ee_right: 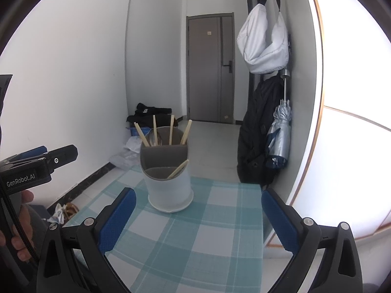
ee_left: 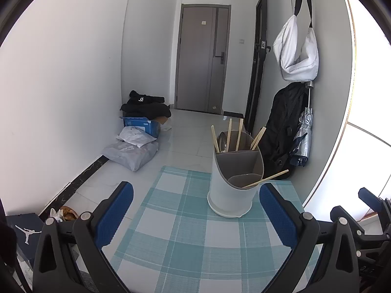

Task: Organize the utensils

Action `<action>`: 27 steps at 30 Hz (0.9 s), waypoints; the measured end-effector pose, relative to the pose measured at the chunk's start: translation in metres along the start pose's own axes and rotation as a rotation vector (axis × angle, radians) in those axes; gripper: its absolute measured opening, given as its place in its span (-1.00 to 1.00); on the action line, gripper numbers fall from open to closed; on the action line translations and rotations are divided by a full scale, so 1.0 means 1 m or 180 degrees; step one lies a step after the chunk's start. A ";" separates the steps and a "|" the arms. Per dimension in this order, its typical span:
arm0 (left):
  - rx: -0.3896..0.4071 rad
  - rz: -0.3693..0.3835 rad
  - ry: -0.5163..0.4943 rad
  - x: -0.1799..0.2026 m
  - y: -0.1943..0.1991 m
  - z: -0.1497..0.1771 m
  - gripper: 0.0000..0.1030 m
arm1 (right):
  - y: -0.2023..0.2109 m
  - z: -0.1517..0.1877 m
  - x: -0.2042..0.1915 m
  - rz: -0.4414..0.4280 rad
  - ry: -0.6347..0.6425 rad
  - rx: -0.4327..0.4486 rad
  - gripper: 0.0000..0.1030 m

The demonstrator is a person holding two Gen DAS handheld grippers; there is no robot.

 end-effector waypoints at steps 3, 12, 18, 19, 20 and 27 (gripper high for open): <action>-0.0007 -0.0003 0.0003 0.000 0.001 0.000 0.97 | 0.001 0.000 -0.001 0.0007 0.0013 0.0011 1.00; 0.0008 -0.0026 0.0014 -0.002 0.000 -0.001 0.97 | 0.000 0.001 0.000 0.0008 0.0017 0.0010 1.00; 0.0055 -0.0073 0.0056 -0.007 0.001 -0.004 0.97 | 0.000 0.001 0.000 0.0007 0.0029 0.0012 1.00; 0.0061 -0.0063 0.0062 -0.007 0.002 -0.004 0.97 | 0.000 0.001 0.000 0.0010 0.0034 0.0012 1.00; 0.0063 -0.0050 0.0070 -0.007 0.002 -0.004 0.97 | 0.000 0.001 -0.001 0.0010 0.0038 0.0012 1.00; 0.0054 -0.0071 0.0110 -0.010 0.001 -0.005 0.97 | -0.001 0.001 -0.002 0.0011 0.0056 0.0008 1.00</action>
Point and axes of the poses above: each gripper's, at about its wrist camera, not at the fingertips, and y roughly against the way its jaws point, x to its right, z to its underside, the point moved 8 cm from there along -y, roughly the way its jaws point, and after that the axes turned 14 degrees about y, right-handed, at the moved point
